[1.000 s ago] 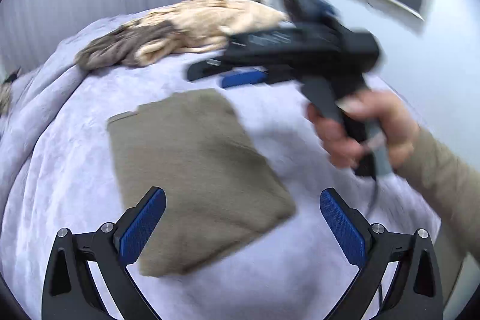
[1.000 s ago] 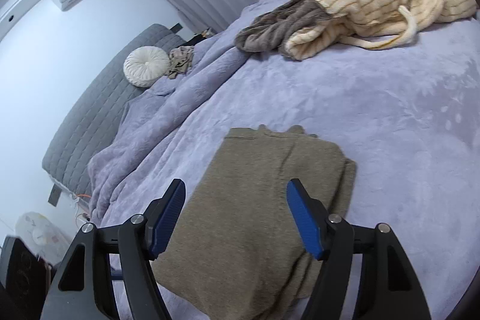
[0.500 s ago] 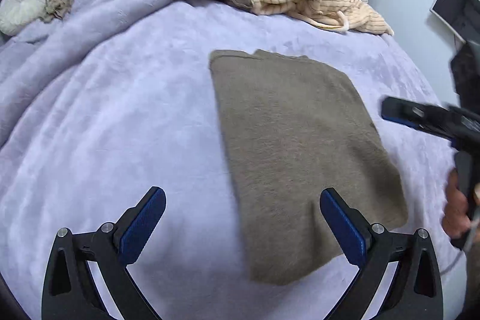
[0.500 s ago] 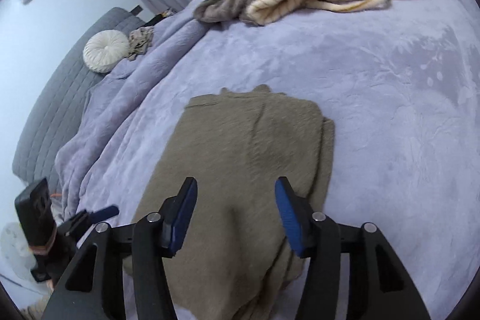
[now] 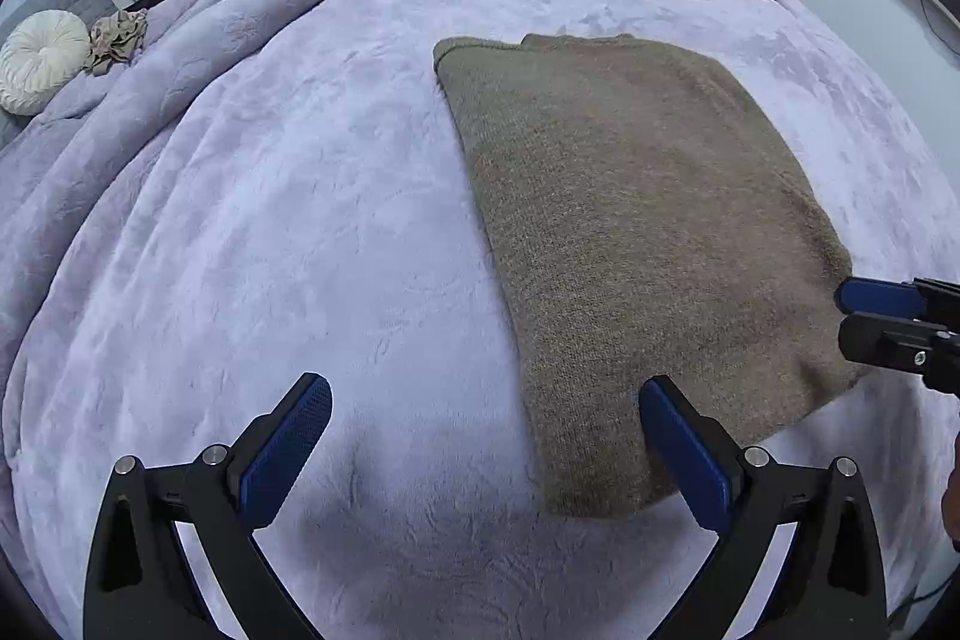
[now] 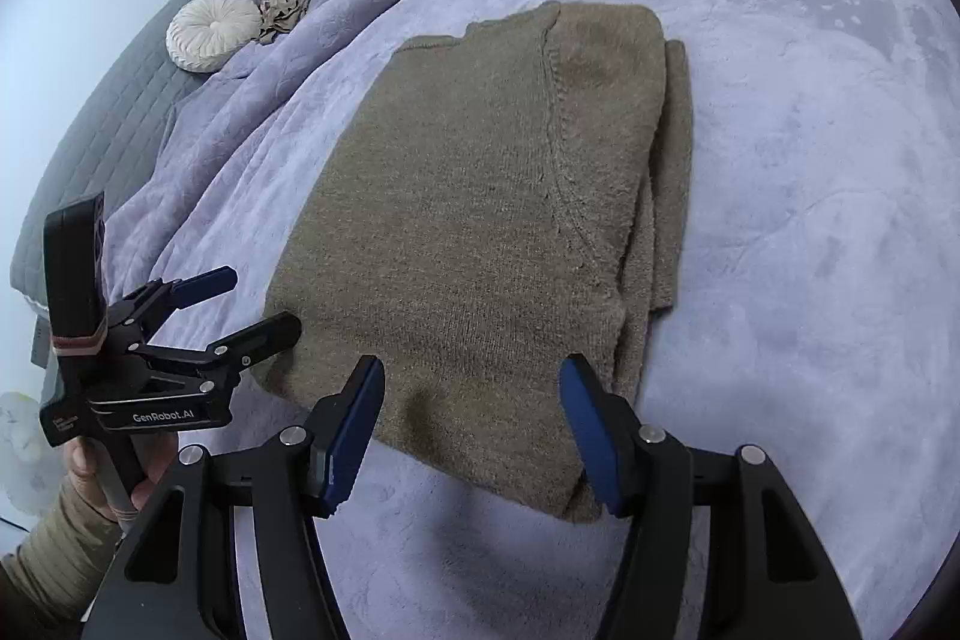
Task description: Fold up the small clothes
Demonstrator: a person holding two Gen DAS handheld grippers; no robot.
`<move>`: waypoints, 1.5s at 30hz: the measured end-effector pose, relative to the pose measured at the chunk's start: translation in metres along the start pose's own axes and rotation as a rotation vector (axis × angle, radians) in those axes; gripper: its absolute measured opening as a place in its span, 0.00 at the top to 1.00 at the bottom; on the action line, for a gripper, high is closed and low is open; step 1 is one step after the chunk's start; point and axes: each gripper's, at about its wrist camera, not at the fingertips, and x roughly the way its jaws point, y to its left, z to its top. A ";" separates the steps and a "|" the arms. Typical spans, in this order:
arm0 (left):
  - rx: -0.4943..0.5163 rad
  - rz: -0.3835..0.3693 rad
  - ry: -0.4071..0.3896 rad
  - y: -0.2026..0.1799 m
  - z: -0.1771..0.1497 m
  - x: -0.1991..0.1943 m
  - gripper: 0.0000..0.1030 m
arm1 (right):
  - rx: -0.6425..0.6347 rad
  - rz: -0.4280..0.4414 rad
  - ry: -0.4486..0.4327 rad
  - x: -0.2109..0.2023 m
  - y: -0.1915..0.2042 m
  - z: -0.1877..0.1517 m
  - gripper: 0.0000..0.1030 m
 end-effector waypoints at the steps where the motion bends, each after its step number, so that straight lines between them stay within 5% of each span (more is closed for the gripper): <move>1: 0.003 -0.011 -0.006 0.000 0.002 -0.003 0.00 | -0.017 -0.005 -0.028 -0.011 0.004 0.001 0.28; 2: 0.004 -0.020 -0.012 0.000 0.005 -0.006 0.00 | -0.033 -0.025 -0.060 -0.021 0.007 0.004 0.20; 10: -0.001 -0.058 -0.008 0.000 0.027 0.003 0.00 | 0.038 -0.110 -0.080 -0.031 -0.022 0.037 0.20; 15: -0.086 -0.191 0.083 0.009 0.052 0.045 0.00 | 0.113 -0.101 -0.035 0.006 -0.046 0.060 0.20; 20: -0.201 -0.397 0.186 0.020 0.070 0.093 0.00 | 0.238 0.003 0.066 0.063 -0.068 0.073 0.19; 23: -0.258 -0.479 0.233 0.024 0.076 0.114 0.00 | 0.253 0.023 0.036 0.076 -0.069 0.078 0.19; 25: -0.249 -0.502 0.218 0.023 0.081 0.112 0.24 | 0.252 0.032 0.029 0.077 -0.066 0.082 0.30; 26: -0.234 -0.508 0.219 0.020 0.084 0.109 0.34 | 0.234 0.023 0.034 0.077 -0.062 0.084 0.44; 29: -0.153 -0.441 0.187 0.007 0.087 0.090 0.48 | 0.173 -0.011 0.034 0.068 -0.045 0.086 0.60; 33: -0.122 -0.382 0.152 -0.005 0.085 0.064 0.53 | 0.112 -0.043 -0.002 0.047 -0.018 0.087 0.64; 45: -0.107 -0.387 0.123 0.014 0.030 -0.022 0.53 | 0.021 -0.084 -0.005 -0.011 0.061 0.045 0.65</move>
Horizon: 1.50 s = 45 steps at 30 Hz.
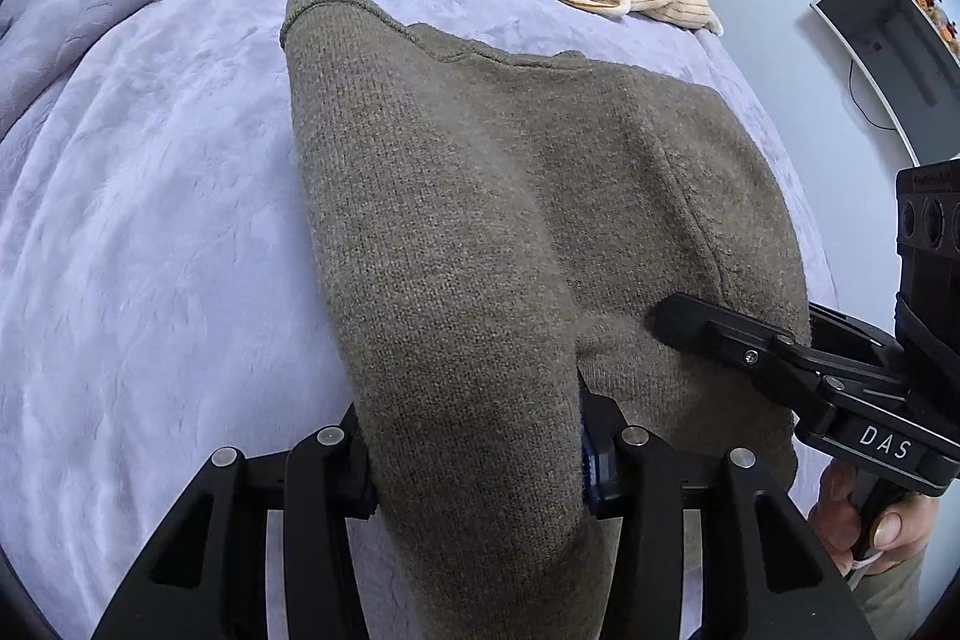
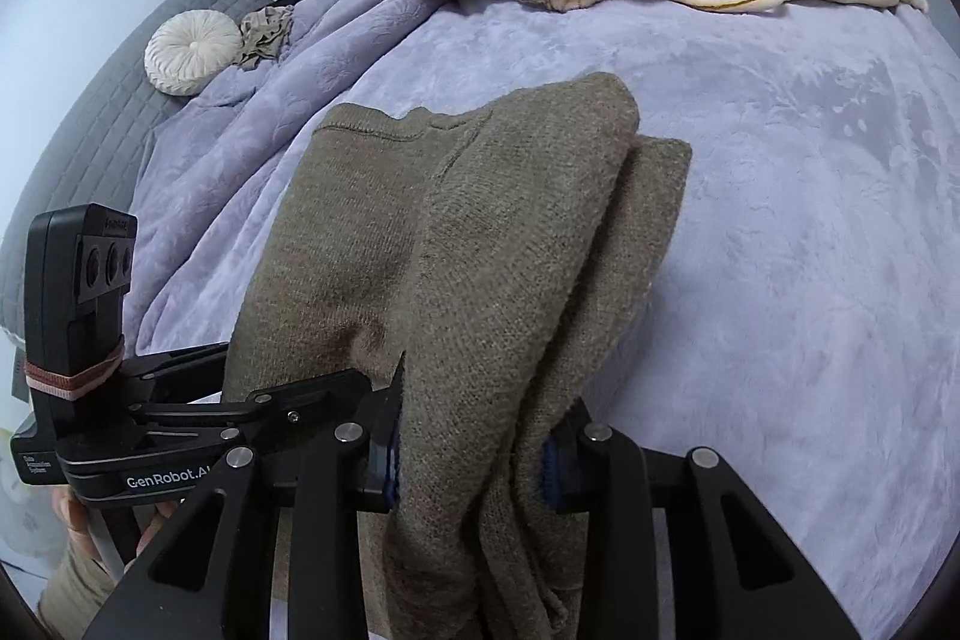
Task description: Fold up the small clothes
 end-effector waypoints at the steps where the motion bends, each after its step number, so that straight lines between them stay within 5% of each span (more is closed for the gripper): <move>1: 0.000 -0.001 -0.002 -0.001 -0.007 -0.005 0.53 | -0.006 0.001 0.000 -0.004 0.006 -0.006 0.65; 12: 0.018 0.025 -0.010 -0.003 -0.098 -0.044 0.53 | -0.025 0.024 0.007 -0.030 0.047 -0.085 0.65; 21: 0.015 0.049 -0.002 -0.001 -0.143 -0.049 0.53 | -0.028 0.035 0.035 -0.028 0.063 -0.125 0.65; 45: 0.039 0.085 -0.023 -0.002 -0.196 -0.069 0.53 | -0.044 0.034 0.038 -0.035 0.087 -0.165 0.65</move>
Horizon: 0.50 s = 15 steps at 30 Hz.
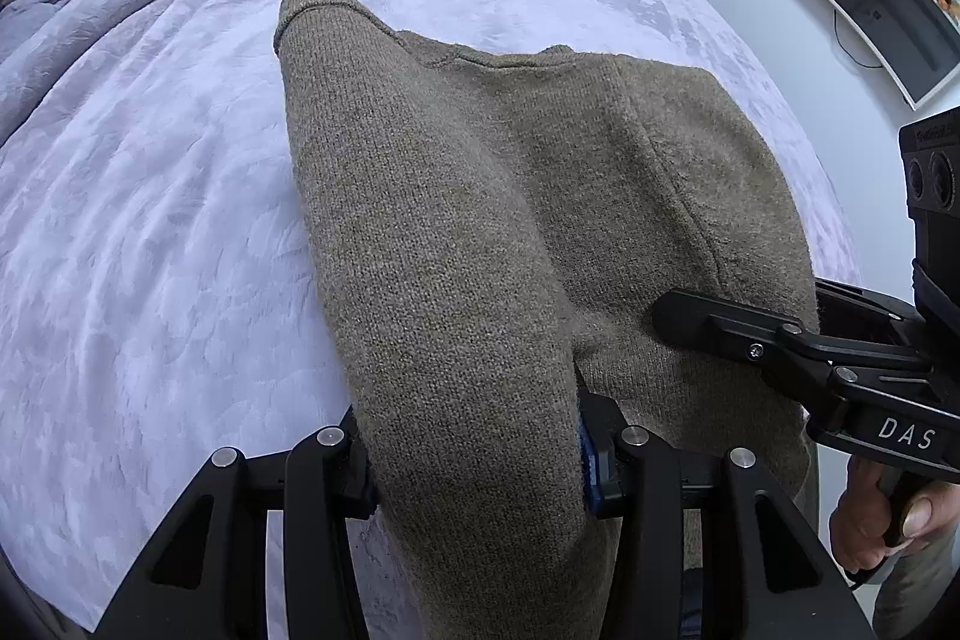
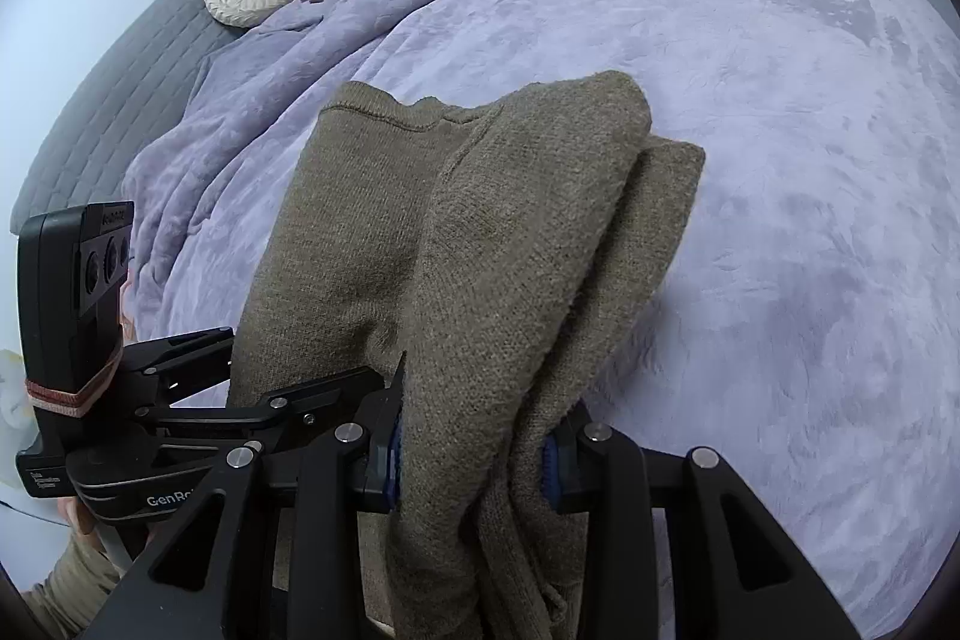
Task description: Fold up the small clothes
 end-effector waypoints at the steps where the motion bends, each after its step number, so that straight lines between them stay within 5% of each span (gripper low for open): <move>1: 0.001 0.002 0.000 -0.001 -0.002 -0.001 0.53 | 0.000 0.002 0.000 -0.001 0.000 -0.002 0.65; 15: 0.001 0.023 0.004 -0.003 -0.007 0.000 0.53 | 0.015 0.026 0.010 0.001 -0.004 -0.010 0.65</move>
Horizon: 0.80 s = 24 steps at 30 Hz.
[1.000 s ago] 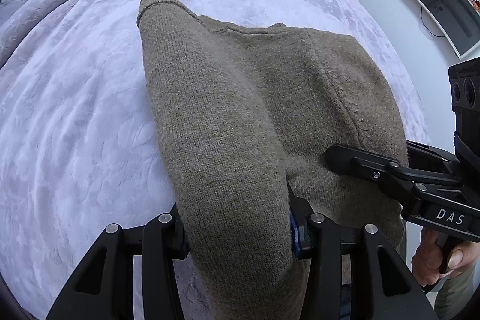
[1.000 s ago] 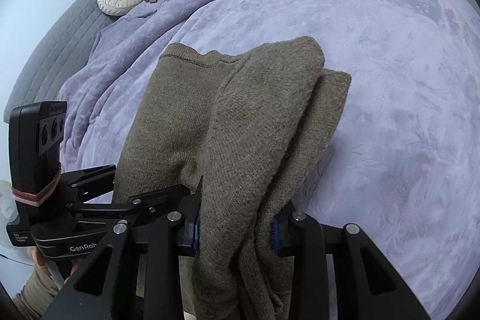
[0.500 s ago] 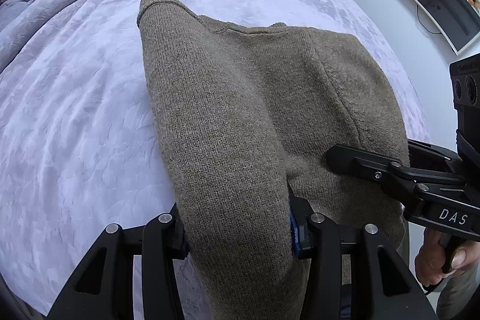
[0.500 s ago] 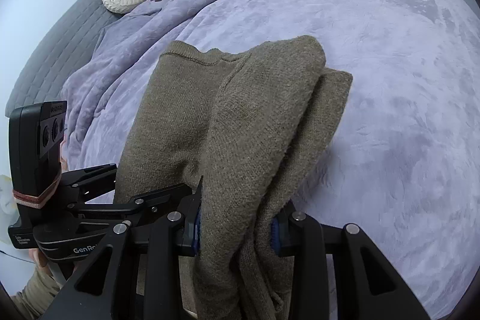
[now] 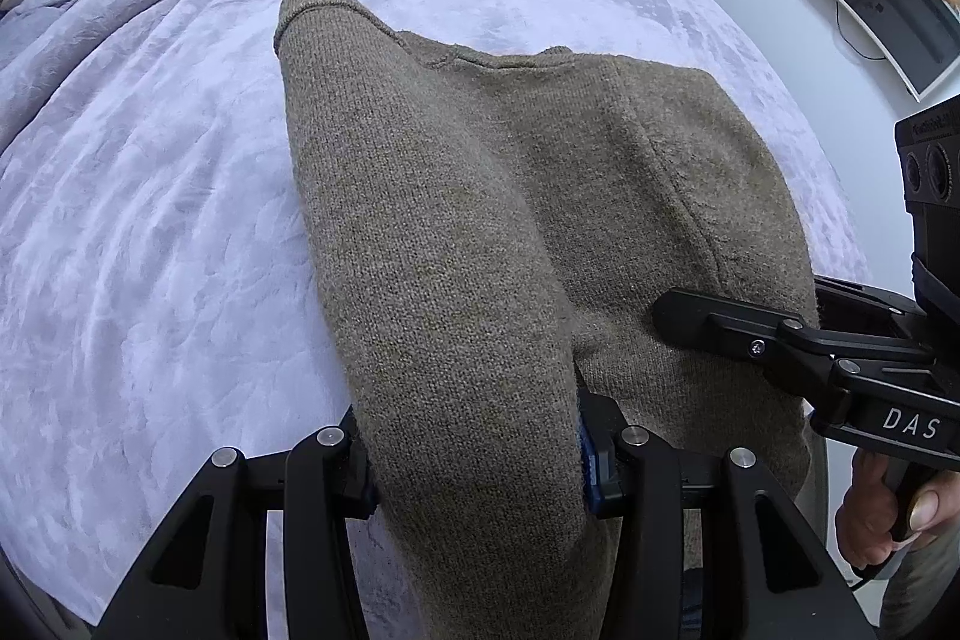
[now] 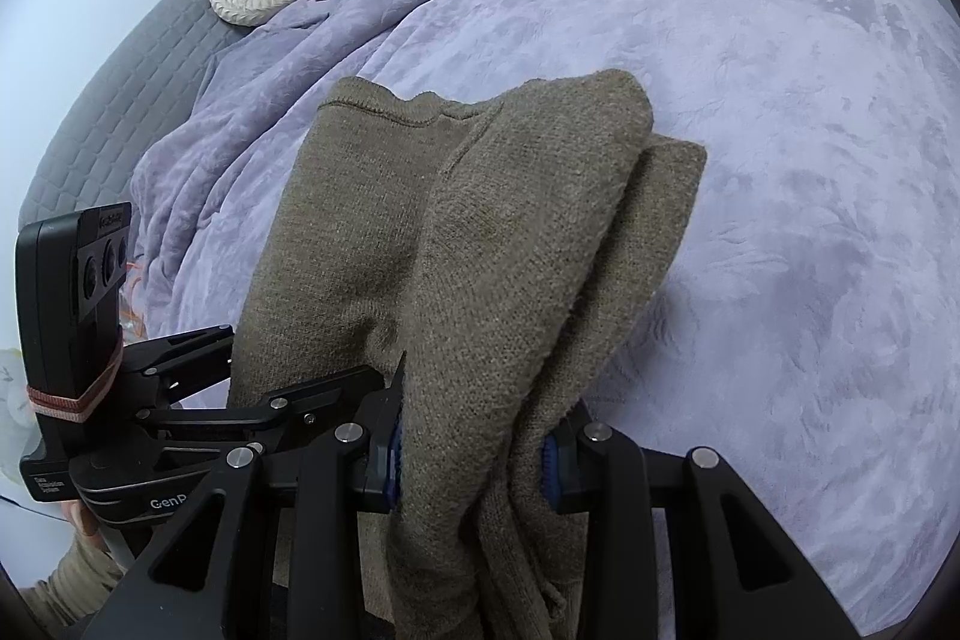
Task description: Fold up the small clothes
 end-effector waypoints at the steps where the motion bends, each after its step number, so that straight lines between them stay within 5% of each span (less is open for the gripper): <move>1: -0.006 0.004 0.004 0.001 0.001 0.002 0.53 | 0.005 0.002 0.005 0.003 -0.002 0.001 0.65; 13: -0.057 -0.041 0.038 0.025 -0.002 0.037 0.50 | 0.055 0.029 0.074 0.043 -0.034 0.010 0.65; 16: -0.050 -0.037 0.026 0.029 -0.005 0.040 0.41 | 0.087 0.065 0.086 0.050 -0.048 0.011 0.64; 19: -0.048 0.019 0.012 0.031 -0.006 0.040 0.20 | 0.119 0.090 0.100 0.058 -0.061 0.009 0.58; 24: -0.052 0.035 0.014 0.034 -0.006 0.032 0.18 | 0.154 0.086 0.080 0.054 -0.066 0.009 0.48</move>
